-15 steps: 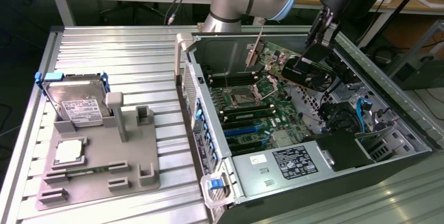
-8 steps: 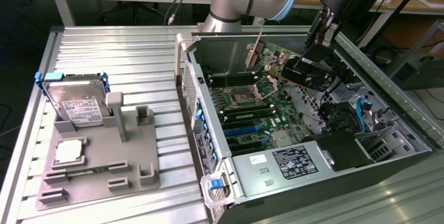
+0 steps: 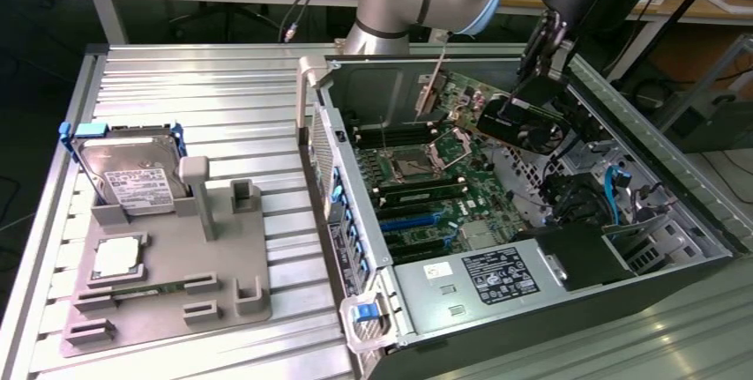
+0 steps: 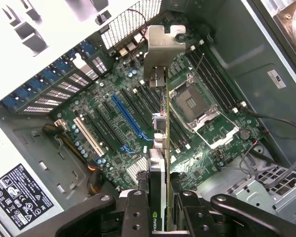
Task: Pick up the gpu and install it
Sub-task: 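Insert the gpu into the slot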
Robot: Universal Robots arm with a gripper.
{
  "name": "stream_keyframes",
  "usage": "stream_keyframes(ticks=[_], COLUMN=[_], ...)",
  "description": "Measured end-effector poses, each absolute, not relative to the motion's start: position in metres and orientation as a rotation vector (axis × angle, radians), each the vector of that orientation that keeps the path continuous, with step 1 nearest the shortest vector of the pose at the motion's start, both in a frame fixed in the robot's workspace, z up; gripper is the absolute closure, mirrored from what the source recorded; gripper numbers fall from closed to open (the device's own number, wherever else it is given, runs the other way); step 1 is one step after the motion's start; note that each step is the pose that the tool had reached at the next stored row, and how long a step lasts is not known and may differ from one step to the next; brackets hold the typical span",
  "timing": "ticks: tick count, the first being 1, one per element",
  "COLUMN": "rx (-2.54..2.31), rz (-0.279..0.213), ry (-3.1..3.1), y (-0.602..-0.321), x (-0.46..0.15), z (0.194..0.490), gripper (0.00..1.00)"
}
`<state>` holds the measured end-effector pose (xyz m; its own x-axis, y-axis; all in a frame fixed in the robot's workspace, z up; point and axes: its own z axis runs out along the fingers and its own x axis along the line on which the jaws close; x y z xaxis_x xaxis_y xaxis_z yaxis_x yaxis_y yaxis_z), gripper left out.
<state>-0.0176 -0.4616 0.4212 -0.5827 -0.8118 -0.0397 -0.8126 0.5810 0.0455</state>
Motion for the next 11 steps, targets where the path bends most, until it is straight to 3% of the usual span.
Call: stream_keyframes(ticks=[11], rx=[-1.471], rz=[0.092], ry=[2.759], y=[-0.4616], x=[-0.0178], z=[0.4213], gripper=[0.73])
